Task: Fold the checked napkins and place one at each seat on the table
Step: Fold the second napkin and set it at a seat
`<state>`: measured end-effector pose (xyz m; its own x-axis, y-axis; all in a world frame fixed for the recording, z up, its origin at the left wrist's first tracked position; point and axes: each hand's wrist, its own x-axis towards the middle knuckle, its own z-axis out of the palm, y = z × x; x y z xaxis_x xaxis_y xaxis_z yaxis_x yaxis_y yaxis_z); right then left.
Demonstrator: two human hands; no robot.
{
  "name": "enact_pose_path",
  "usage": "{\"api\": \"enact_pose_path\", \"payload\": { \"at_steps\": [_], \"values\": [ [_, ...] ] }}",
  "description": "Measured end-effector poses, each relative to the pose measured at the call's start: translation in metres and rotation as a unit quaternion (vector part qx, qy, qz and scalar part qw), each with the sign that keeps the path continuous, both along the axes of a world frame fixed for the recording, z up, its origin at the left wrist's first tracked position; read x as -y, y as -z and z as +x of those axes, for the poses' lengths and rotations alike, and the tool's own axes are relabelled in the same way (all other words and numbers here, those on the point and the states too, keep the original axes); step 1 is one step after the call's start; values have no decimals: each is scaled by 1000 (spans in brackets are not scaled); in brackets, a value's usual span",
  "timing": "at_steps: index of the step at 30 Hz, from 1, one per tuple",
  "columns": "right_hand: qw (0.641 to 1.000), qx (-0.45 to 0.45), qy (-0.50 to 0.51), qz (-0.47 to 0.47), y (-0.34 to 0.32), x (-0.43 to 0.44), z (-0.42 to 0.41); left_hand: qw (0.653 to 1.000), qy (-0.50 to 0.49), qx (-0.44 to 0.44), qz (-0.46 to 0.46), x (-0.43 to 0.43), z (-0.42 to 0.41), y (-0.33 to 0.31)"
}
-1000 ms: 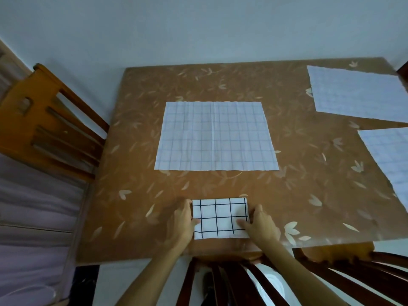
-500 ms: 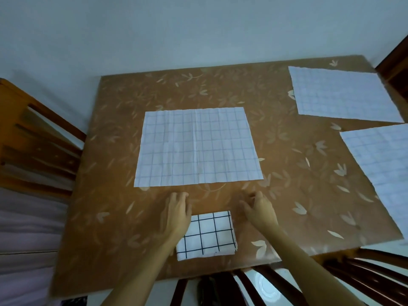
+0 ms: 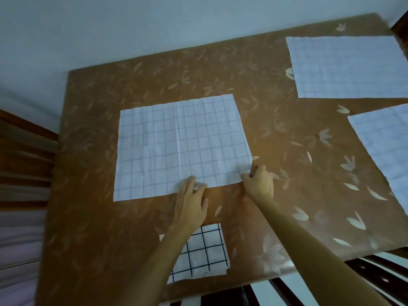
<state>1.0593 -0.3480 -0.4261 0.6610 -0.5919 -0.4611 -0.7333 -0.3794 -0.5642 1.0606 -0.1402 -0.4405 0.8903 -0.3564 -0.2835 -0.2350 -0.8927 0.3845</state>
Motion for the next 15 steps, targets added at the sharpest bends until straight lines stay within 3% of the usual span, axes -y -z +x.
{"api": "enact_pose_path", "payload": {
  "at_steps": [4, 9, 15],
  "values": [
    [997, 16, 26, 73, 3, -8, 8, 1000, 3, 3, -3, -2, 0, -1],
    [987, 103, -37, 114, -16, -26, 2, 999, -7, -32, -41, -5, -3, -12],
    [963, 180, -164, 113, -87, -36, 0, 989, -69, -55, -117, -16, -5, -47]
  ]
}}
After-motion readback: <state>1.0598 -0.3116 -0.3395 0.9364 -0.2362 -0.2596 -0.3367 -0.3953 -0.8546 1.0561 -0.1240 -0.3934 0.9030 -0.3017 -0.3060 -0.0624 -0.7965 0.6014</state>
